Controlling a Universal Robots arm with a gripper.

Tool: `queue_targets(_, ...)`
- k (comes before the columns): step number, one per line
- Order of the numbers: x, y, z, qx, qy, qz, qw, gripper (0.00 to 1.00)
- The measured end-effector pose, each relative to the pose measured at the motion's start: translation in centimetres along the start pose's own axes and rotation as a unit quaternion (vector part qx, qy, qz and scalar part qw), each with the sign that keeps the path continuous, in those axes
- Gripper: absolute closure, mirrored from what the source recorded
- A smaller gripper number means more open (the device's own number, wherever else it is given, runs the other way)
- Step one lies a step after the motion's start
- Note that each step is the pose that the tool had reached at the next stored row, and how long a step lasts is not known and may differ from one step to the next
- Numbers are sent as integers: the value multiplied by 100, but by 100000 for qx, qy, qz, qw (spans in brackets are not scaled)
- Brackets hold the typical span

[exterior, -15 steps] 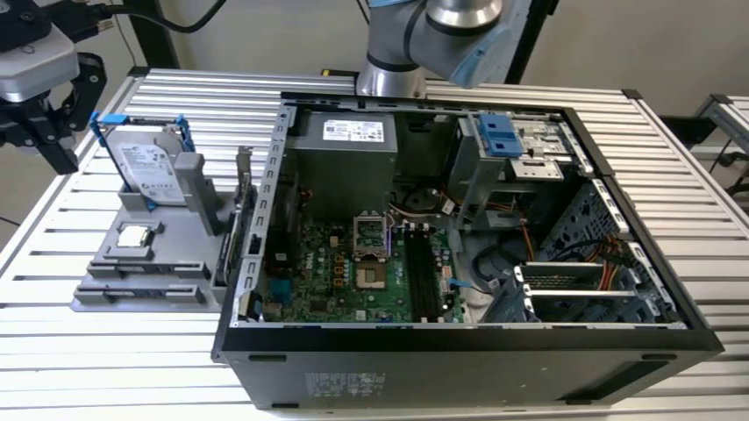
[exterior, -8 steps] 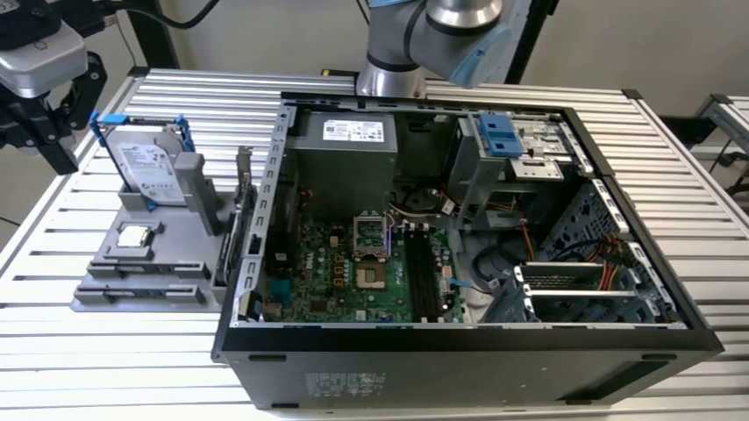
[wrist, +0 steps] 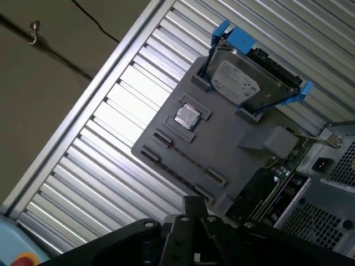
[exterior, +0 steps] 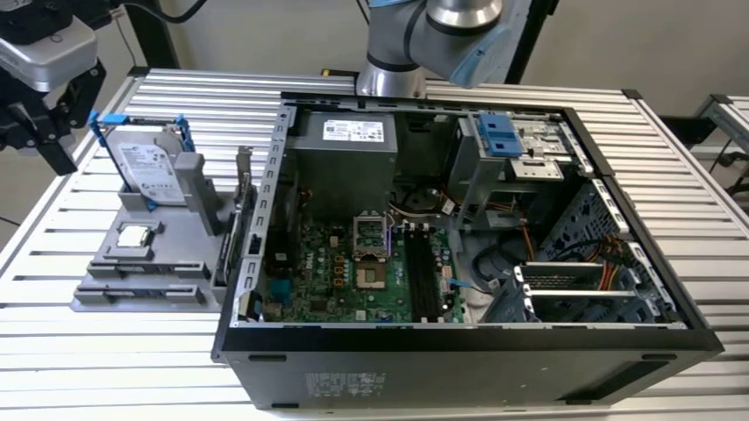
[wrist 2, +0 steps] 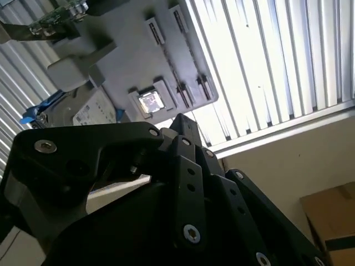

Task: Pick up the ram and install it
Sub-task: 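Pick up the ram and move it above insertion slot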

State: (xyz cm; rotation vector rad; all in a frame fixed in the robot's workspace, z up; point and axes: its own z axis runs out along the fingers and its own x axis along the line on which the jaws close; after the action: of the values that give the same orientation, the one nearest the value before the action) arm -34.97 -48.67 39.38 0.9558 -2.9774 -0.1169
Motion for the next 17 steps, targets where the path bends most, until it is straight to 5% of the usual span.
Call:
queue_targets(5,0,0,0,-33,226,-3062,99953,100)
queue_targets(9,0,0,0,-65,445,-5965,99821,100)
queue_targets(13,0,0,0,-101,682,-9151,99578,100)
queue_targets(17,0,0,0,-133,916,-12220,99246,100)
